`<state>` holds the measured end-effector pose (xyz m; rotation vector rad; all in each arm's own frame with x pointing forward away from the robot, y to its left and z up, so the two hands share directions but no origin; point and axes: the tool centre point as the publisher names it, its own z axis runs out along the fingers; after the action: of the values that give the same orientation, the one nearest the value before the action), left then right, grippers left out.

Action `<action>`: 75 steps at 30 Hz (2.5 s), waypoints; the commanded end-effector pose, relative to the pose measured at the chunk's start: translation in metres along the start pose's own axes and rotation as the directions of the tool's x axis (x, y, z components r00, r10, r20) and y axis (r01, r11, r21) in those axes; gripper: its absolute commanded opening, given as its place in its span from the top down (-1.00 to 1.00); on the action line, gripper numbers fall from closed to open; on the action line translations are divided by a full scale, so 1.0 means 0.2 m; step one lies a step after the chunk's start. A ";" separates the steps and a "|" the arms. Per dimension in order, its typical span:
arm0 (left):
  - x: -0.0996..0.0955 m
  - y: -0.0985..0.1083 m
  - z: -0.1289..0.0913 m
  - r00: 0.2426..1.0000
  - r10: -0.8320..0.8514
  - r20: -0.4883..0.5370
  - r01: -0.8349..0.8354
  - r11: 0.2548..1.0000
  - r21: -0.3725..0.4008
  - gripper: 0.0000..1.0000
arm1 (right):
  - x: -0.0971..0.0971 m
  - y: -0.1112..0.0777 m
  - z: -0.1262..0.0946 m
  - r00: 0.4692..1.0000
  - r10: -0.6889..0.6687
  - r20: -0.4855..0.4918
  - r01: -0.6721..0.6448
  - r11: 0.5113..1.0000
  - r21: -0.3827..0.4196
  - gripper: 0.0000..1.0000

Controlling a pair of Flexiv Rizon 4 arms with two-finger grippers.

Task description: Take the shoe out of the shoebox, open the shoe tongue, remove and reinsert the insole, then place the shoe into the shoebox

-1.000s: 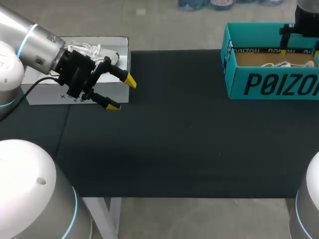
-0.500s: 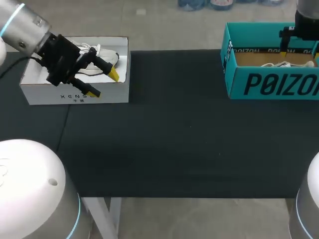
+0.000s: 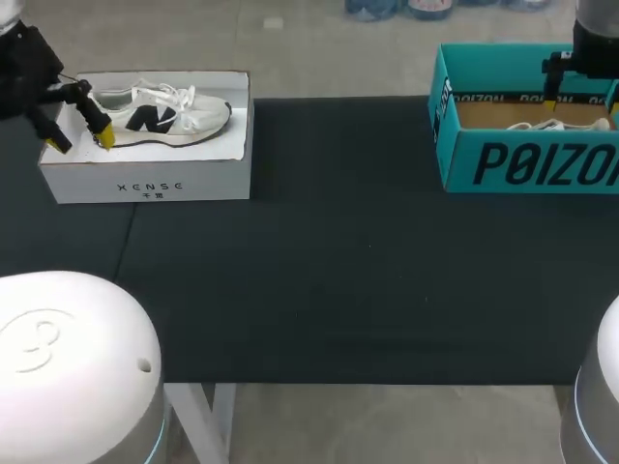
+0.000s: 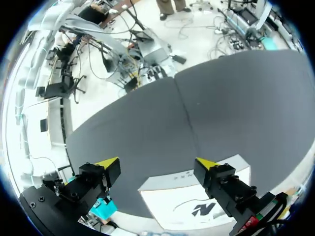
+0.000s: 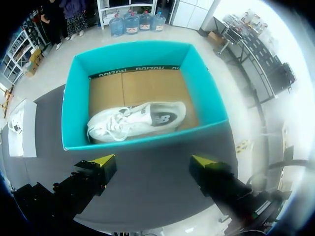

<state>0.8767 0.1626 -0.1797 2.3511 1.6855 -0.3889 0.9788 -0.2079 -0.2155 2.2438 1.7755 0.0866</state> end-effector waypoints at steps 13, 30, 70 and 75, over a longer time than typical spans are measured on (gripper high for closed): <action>-0.03 0.02 -0.07 0.993 0.000 -0.117 0.007 0.998 0.065 -1.00 | 0.00 0.00 0.00 1.000 0.000 -0.001 0.000 1.000 -0.001 -1.00; 0.62 0.53 -0.10 0.925 -0.250 -0.285 0.250 0.967 -0.038 -1.00 | 0.00 0.00 0.00 1.000 0.000 -0.001 0.000 1.000 -0.001 -1.00; 1.36 1.39 0.26 0.947 -0.136 -0.293 0.149 0.989 0.023 -1.00 | 0.00 0.00 0.00 1.000 0.000 -0.001 0.000 1.000 -0.001 -1.00; 1.34 1.40 0.31 0.945 -0.133 -0.298 0.144 0.989 0.017 -1.00 | 0.00 0.00 0.00 1.000 0.000 -0.001 0.000 1.000 -0.001 -1.00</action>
<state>1.2010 0.2947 -0.3154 2.3903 1.9767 -0.0413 0.9790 -0.2078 -0.2152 2.2444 1.7759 0.0862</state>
